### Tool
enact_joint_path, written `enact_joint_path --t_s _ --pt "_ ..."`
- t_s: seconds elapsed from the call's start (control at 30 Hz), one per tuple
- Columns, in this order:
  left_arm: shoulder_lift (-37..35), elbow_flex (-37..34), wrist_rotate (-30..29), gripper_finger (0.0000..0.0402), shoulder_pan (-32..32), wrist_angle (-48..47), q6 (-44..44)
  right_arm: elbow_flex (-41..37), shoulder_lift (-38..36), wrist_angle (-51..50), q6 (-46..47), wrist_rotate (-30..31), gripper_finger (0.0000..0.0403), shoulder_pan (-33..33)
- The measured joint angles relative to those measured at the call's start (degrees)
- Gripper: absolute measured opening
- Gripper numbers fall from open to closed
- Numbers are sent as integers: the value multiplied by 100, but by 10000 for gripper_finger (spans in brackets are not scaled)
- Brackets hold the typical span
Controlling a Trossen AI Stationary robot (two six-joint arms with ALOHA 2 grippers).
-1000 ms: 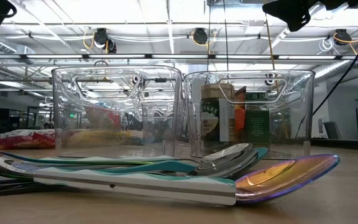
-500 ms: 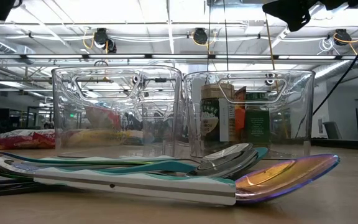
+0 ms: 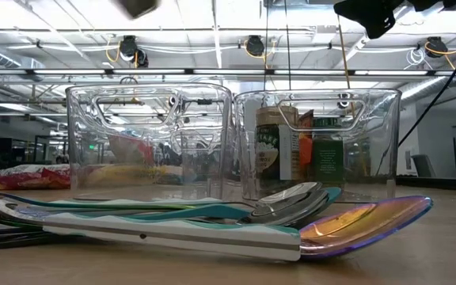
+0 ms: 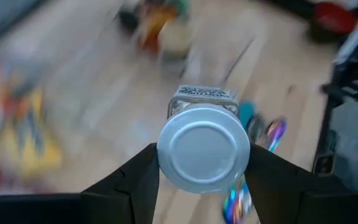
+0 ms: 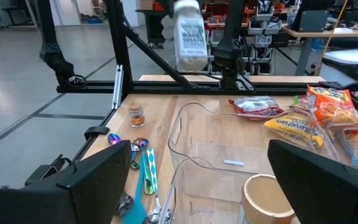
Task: Pick & Place Food Item
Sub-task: Put the white seasoning bottle into the bottom right transparent bin
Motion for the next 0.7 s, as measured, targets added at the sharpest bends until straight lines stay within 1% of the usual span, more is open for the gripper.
enact_joint_path --t_s 0.1,0.17,0.27,0.37,0.53,0.63,0.7 --pt "9 19 63 205 351 1156 1434 0 0 21 0 -2 373 0" --pt "81 25 226 205 647 1698 2134 0 0 23 4 -2 373 0" --pt "291 25 619 205 1097 2298 2906 0 43 53 137 -2 373 0" --pt "556 32 1245 205 1579 2675 3375 0 94 69 139 0 373 0" --pt "1255 430 2059 205 2209 2639 3749 0 98 116 65 2 373 0" --pt "1766 839 2514 205 2462 2469 4004 0 96 168 -17 7 373 0" --pt "2114 1170 2706 205 2590 2214 4153 0 96 189 -44 7 373 0"
